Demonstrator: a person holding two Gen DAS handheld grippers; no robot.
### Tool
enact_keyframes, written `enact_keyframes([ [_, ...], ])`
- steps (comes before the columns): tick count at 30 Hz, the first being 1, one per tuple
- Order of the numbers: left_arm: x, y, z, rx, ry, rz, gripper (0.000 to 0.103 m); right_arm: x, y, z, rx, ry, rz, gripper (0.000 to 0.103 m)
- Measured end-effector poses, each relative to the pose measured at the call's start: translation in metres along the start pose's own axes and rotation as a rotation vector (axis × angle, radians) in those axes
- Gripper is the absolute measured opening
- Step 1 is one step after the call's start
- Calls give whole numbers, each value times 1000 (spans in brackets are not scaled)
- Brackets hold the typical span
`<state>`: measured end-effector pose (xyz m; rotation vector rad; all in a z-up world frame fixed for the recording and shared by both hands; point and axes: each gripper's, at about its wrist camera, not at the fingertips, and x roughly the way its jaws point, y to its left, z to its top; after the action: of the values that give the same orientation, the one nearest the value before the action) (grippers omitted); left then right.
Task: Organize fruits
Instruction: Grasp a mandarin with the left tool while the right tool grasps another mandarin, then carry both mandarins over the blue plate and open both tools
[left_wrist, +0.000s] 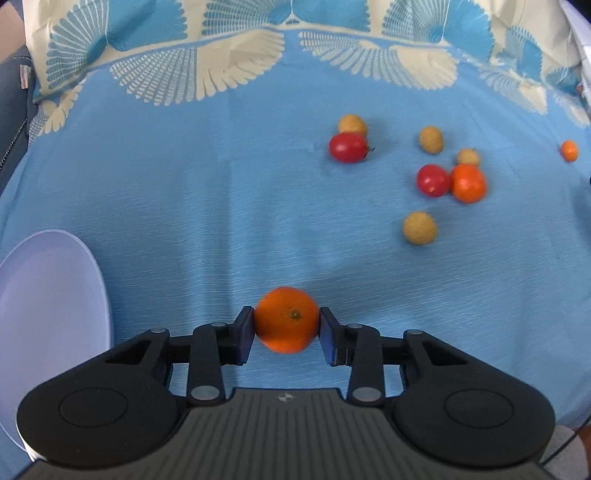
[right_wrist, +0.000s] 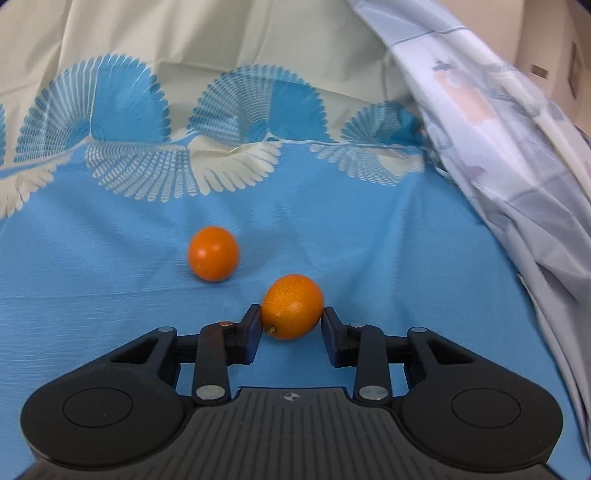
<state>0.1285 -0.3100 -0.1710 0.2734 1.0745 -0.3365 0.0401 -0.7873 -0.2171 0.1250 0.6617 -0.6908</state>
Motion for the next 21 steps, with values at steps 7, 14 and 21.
enact_keyframes([
  [7,-56,15,0,-15,-77,-30,41,-109,33,-5,-25,-81,154,36],
  [14,-133,43,-17,-13,-143,13,41,-238,101,-11,45,-111,408,36],
  [21,-197,97,-64,-79,-152,19,41,-354,191,-31,10,-116,605,36],
])
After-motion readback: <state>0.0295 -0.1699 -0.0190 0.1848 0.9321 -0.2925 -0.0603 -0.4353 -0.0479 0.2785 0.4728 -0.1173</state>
